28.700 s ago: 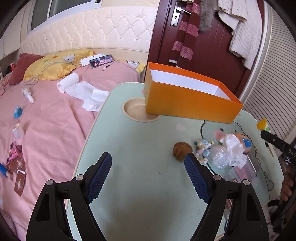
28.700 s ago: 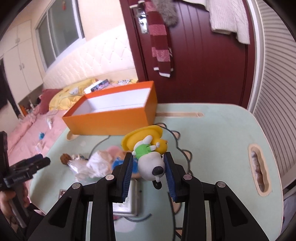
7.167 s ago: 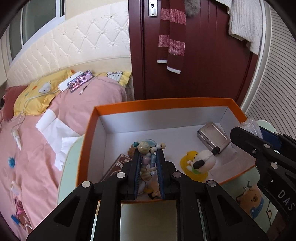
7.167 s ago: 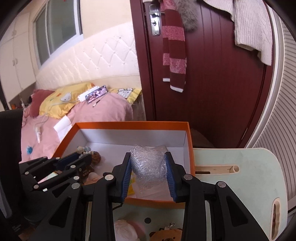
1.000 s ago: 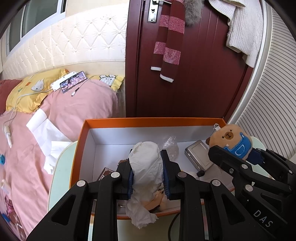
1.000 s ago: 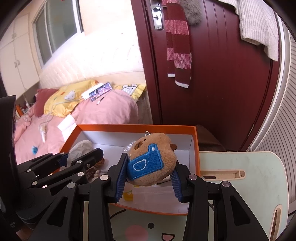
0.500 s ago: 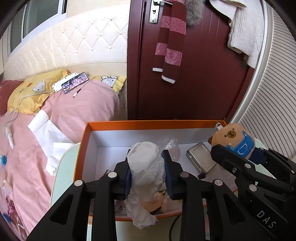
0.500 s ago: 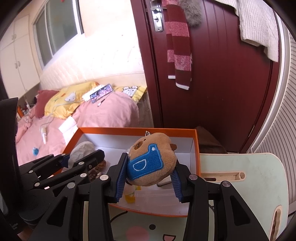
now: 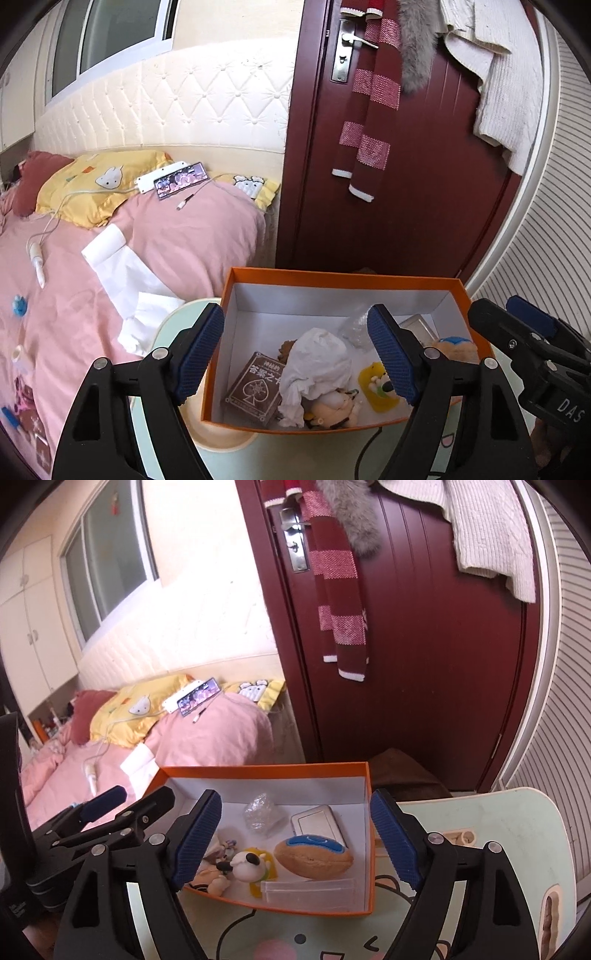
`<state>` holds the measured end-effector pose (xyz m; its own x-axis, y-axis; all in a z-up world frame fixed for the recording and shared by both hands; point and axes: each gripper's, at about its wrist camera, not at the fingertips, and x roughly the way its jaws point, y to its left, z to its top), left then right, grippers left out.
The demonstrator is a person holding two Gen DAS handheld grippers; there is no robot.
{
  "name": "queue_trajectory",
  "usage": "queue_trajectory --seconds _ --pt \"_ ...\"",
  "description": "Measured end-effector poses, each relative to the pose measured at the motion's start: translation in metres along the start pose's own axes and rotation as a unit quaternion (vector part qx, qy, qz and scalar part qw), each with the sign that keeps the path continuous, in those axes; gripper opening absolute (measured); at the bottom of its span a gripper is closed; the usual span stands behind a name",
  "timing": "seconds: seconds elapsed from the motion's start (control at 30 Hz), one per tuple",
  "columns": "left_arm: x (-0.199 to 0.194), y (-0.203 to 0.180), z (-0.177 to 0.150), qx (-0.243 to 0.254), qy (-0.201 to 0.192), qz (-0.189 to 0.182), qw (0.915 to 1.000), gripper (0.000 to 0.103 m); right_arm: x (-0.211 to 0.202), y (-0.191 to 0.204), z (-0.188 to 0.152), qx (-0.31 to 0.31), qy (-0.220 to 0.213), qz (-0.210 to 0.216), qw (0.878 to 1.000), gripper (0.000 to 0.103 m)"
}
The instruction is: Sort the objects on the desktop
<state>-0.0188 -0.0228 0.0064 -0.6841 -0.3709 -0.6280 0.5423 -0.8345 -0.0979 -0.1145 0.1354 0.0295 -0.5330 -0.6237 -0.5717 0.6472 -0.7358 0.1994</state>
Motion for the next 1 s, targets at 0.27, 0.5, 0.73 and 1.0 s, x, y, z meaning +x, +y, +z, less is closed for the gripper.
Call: queue_trajectory --seconds 0.27,0.5,0.73,1.0 --pt "-0.007 -0.002 -0.006 0.022 0.021 0.013 0.9995 0.08 -0.008 0.012 -0.006 -0.031 0.023 -0.025 0.999 0.083" --pt "-0.01 -0.002 -0.015 0.028 0.036 0.017 0.9988 0.08 -0.005 0.016 -0.011 -0.043 0.045 -0.035 0.997 0.083" --pt "-0.01 -0.001 -0.021 0.029 0.054 0.017 0.998 0.08 -0.002 0.016 -0.015 -0.047 0.066 -0.041 0.996 0.083" --pt "-0.007 0.0 -0.013 0.034 0.09 0.027 0.995 0.08 0.002 0.018 -0.013 -0.055 0.097 -0.048 0.993 0.083"
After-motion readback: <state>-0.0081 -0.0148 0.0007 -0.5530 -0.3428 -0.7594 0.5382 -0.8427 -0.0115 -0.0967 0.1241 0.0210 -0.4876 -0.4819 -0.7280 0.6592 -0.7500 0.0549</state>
